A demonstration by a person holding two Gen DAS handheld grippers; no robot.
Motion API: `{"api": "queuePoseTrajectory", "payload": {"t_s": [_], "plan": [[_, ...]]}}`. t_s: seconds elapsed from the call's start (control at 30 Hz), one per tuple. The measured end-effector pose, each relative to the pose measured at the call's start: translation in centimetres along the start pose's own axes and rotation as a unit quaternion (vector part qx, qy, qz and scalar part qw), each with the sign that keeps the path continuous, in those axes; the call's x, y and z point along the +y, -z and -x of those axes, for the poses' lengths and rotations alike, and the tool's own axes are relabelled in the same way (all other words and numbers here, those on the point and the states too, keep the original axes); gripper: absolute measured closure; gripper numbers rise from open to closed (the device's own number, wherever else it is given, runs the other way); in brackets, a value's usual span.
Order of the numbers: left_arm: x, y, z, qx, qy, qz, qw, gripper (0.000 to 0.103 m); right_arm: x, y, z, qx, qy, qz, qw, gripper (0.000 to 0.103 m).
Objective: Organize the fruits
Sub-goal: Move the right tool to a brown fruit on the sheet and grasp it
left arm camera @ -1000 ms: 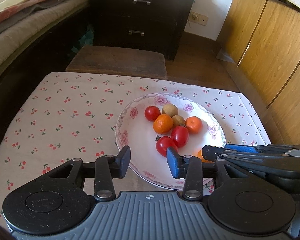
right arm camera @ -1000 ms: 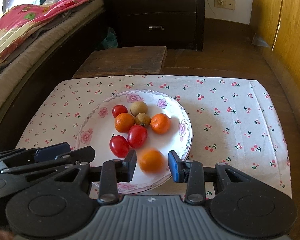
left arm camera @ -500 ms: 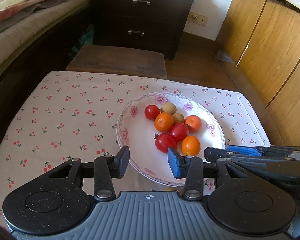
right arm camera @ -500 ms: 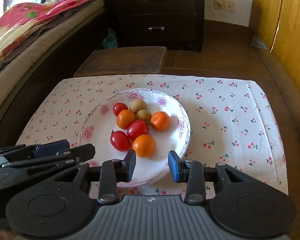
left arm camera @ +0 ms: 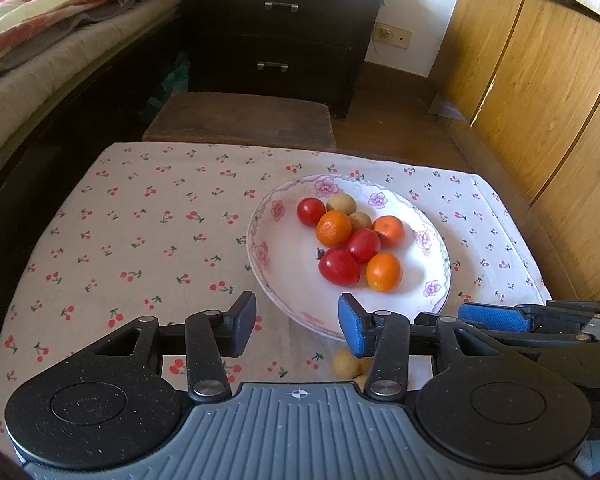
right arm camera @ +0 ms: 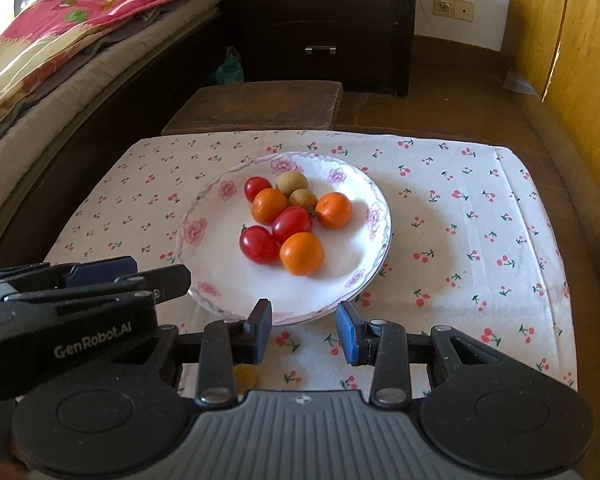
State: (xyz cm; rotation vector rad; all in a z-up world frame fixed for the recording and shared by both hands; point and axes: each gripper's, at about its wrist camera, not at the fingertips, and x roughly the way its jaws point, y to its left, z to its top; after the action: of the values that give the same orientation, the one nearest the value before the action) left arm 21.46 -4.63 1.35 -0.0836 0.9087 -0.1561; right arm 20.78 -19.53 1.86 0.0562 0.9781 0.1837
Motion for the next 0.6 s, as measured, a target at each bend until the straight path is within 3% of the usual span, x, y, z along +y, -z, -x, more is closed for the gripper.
{"api": "queuePoseTrajectory", "payload": {"t_s": [0.6], "plan": [[1.0, 1.2, 0.7, 0.012, 0.003, -0.007, 0.9999, 0.044, 1.4, 2.2, -0.6, 0.036, -0.015, 0.021, 0.999, 0.066]]}}
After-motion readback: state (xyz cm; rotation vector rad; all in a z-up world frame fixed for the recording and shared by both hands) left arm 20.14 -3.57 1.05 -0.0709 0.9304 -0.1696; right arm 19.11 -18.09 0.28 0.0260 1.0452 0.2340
